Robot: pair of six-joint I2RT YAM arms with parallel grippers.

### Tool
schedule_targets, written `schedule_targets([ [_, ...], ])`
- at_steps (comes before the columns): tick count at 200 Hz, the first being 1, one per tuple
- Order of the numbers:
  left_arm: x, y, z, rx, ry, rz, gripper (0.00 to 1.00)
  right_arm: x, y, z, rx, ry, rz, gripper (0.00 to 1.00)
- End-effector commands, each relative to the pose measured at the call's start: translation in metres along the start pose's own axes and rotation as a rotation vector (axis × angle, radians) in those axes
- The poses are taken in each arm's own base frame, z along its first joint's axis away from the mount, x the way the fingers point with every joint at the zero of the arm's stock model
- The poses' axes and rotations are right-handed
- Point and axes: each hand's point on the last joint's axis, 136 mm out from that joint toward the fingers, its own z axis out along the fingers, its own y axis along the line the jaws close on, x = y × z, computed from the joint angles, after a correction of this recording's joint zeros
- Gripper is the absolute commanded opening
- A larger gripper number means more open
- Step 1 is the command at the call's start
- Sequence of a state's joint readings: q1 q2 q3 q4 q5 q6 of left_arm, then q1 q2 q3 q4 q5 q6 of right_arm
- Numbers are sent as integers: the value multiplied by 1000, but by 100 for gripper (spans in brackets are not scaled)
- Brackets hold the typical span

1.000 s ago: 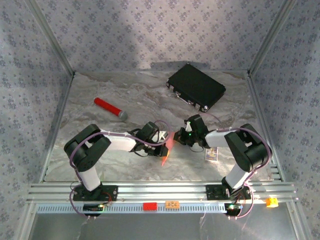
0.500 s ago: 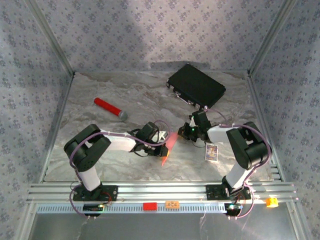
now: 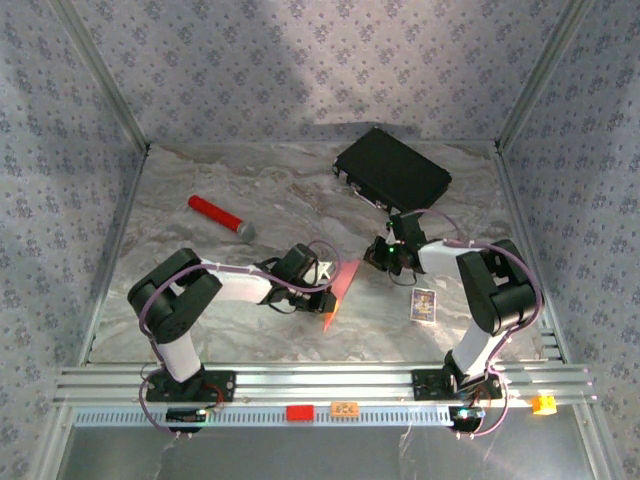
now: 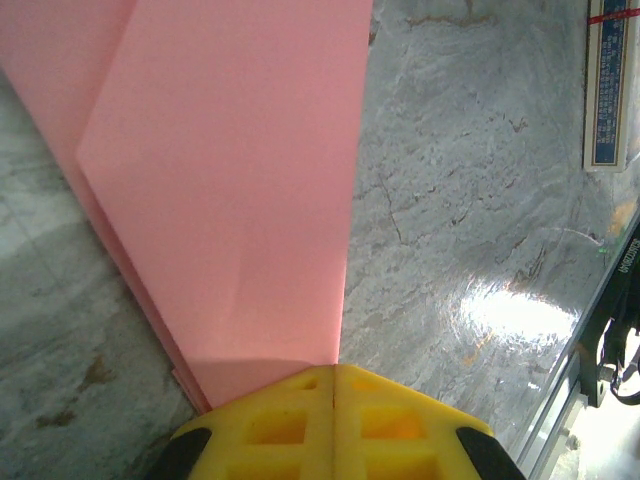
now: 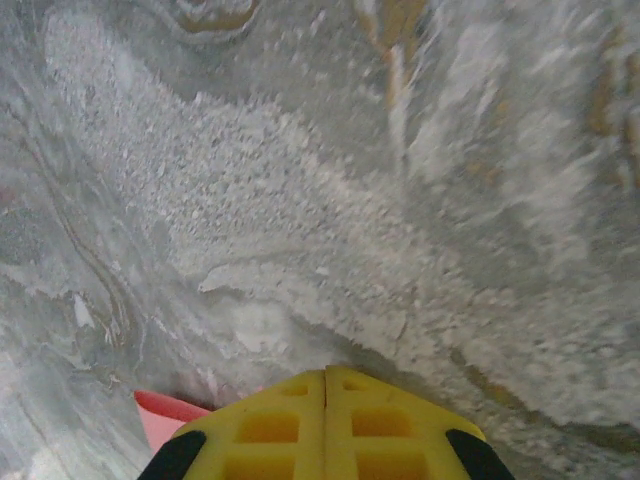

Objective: Fold a paper plane with a square sheet of paper (pick it up from the middle)
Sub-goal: Fold the wing for the fifth time at the center of the table.

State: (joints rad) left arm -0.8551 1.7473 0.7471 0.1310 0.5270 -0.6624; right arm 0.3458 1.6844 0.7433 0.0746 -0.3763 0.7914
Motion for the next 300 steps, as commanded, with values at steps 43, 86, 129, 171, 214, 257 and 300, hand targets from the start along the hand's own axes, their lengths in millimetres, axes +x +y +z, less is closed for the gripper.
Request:
schedule_targets([
  [43, 32, 41, 1, -140, 87, -66, 0, 4, 36, -39, -110, -52, -106, 6],
  [86, 28, 39, 2, -132, 72, -66, 0, 60, 70, -23, -227, 85, -162, 5],
  [129, 28, 40, 1, -135, 60, -70, 0, 107, 62, -2, -216, 188, -155, 3],
  [171, 27, 38, -1, -131, 53, -70, 0, 120, 38, 8, -175, 213, -121, 2],
  [214, 21, 27, -7, -105, 34, -54, 1, 119, 6, 14, -56, 206, -85, 2],
  [257, 4, -3, -25, -45, -24, -12, 6, 119, 7, 12, -45, 206, -87, 1],
  [300, -7, -29, -26, 59, -55, 3, 11, 119, 7, 13, -46, 202, -80, 1],
])
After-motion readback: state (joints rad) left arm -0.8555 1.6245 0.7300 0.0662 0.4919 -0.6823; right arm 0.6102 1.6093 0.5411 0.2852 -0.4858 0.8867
